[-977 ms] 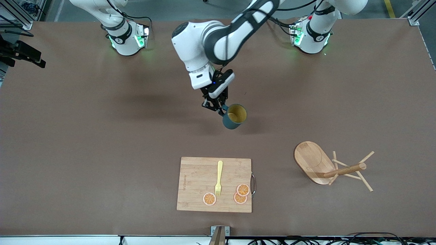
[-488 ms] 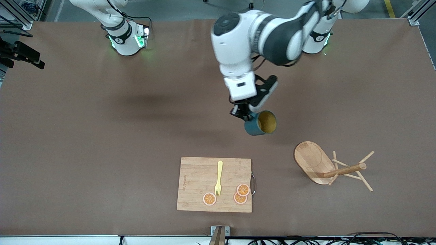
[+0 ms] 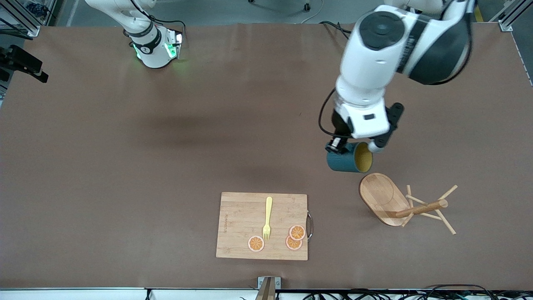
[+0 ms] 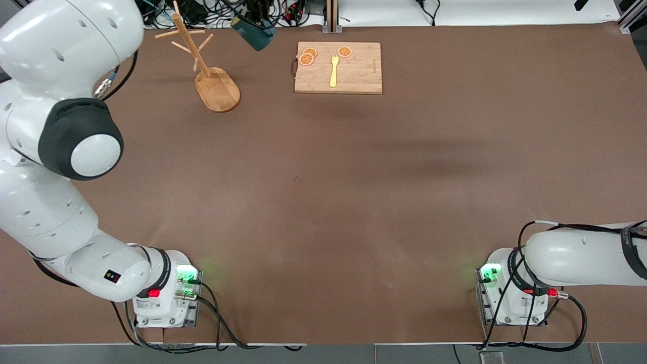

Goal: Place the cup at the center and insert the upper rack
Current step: 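Lift the mug with the left gripper and carry it to the stand, then hang the mug handle onto a peg of the wooden stand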

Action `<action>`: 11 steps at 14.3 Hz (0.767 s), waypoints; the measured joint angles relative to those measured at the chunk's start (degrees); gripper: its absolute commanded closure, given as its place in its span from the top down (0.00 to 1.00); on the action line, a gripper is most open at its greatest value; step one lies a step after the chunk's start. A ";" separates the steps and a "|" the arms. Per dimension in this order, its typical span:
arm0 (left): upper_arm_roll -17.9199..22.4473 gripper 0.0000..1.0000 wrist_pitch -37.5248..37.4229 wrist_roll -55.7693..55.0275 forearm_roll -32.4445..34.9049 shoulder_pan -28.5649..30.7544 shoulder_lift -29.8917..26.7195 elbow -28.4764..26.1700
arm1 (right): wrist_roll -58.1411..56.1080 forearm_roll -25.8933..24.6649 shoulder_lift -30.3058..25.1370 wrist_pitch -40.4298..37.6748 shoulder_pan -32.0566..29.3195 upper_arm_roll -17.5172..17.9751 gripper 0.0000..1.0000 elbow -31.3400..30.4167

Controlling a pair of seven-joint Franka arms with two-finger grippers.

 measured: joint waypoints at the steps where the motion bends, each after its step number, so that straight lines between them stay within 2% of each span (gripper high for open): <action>1: 0.00 0.00 0.00 2.24 -2.43 1.78 -0.33 -0.02 | 0.00 0.01 0.01 0.00 0.00 -0.01 1.00 0.04; 5: -0.01 0.01 0.00 11.73 -11.49 8.40 -0.61 -0.13 | 0.00 0.96 1.42 -0.41 0.00 0.01 1.00 2.21; 11: 0.24 0.00 0.02 23.68 -32.48 20.09 -0.29 -1.06 | 0.00 1.32 3.47 -2.78 0.00 -0.04 1.00 4.02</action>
